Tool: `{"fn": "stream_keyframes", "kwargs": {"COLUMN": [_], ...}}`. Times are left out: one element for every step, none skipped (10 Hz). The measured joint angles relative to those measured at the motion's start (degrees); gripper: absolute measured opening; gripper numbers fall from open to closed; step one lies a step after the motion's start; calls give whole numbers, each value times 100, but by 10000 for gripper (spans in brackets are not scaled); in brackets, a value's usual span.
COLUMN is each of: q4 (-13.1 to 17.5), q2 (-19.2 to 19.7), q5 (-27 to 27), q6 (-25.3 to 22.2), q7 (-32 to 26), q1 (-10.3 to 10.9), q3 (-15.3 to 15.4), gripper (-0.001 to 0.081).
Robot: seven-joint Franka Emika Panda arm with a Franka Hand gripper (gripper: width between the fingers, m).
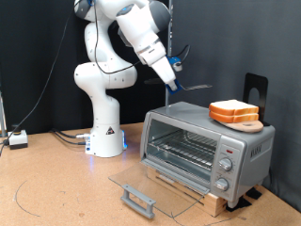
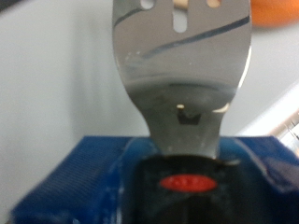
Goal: Make a piece of toast with the oven
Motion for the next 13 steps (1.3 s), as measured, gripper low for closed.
{"fn": "stream_keyframes", "kwargs": {"q4": [33,71,95,98,98,101,104,148,165,204,289,423,575], "q2": [5,13,22,33,55,106,179,292,292,292,319,422,605], "q5": [-236,-461,-634,-750,-860,-1004,-1137,-1182,-1182,-1084,-1066,-1075,-1159], "q6": [-116,-291,-405,-450,-466,-472,-496,-585,-583,-574,-577,-578,-572], "q7": [0,-15,-88,-164,-288,-442,-640,-801,-780,-786,-787,-787,-808], "q1": [-214,-402,-561,-705,-838,-961,-1071,-1122,-1121,-1085,-1002,-904,-841], "q3": [-97,-235,-392,-556,-720,-889,-1065,-1205,-1183,-1139,-1053,-920,-780], "gripper": [396,396,396,396,396,396,396,396,396,396,396,396,396]}}
